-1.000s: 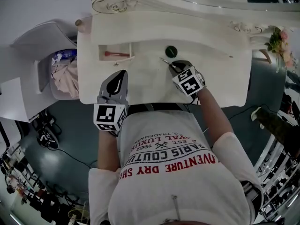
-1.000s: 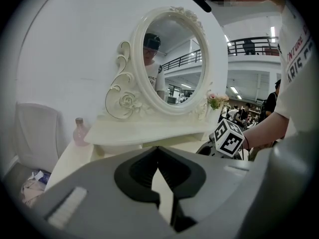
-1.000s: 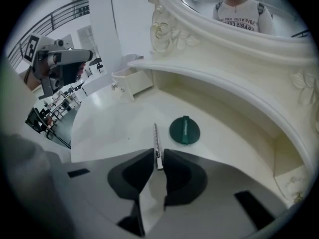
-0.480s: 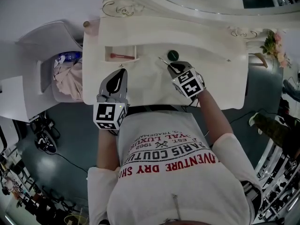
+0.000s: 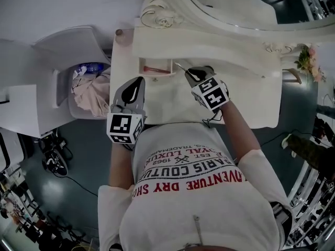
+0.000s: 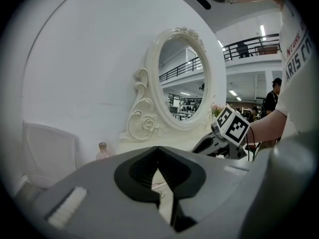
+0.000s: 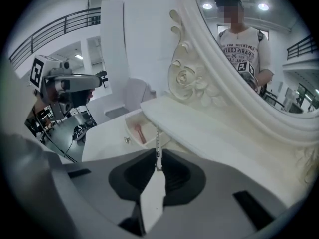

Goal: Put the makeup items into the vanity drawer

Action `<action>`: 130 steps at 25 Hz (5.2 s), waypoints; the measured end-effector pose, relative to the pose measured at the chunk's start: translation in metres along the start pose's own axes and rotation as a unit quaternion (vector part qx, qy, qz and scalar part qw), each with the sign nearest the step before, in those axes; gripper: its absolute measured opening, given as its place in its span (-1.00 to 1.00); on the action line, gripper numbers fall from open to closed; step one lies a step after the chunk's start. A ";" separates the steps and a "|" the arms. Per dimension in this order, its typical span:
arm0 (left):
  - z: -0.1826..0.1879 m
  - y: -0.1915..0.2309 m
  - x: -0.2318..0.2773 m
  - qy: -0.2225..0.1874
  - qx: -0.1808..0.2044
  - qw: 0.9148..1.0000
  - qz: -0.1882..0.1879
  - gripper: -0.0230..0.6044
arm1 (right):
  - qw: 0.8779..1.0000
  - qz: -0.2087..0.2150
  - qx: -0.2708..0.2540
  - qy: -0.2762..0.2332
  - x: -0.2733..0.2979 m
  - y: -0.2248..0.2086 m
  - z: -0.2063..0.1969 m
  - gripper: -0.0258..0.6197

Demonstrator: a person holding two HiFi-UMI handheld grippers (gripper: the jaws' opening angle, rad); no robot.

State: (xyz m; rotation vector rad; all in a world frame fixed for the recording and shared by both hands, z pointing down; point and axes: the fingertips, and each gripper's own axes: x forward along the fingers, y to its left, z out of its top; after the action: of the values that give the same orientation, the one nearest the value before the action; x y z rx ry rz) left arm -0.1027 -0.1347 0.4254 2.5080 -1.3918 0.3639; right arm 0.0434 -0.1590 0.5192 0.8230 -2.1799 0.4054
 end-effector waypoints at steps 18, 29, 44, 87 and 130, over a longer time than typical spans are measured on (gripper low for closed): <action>-0.016 0.091 -0.025 0.012 -0.022 0.999 0.021 -0.89 | 0.999 0.038 -0.028 0.021 0.082 0.047 0.057 -0.77; -0.009 0.089 -0.014 0.008 -0.023 1.000 0.001 -0.89 | 1.000 0.017 0.019 0.017 0.066 0.035 0.046 -0.52; -0.006 -0.010 0.049 0.027 -0.008 0.997 -0.073 -0.89 | 0.988 -0.085 0.120 0.048 -0.003 -0.056 -0.074 -0.34; -0.007 0.022 0.018 0.028 0.004 0.998 -0.047 -0.89 | 0.991 -0.063 0.114 -0.007 0.026 -0.022 0.001 -0.69; 0.022 0.083 -0.027 -0.021 0.037 0.997 -0.064 -0.89 | 0.987 -0.075 0.115 -0.083 0.028 0.044 0.088 -0.71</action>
State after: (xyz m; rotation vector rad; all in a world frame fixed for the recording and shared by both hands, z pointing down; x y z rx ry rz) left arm -0.1854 -0.1635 0.4039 2.6645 -1.2449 0.3450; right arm -0.0481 -0.1842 0.4805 1.1777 -2.2298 0.5363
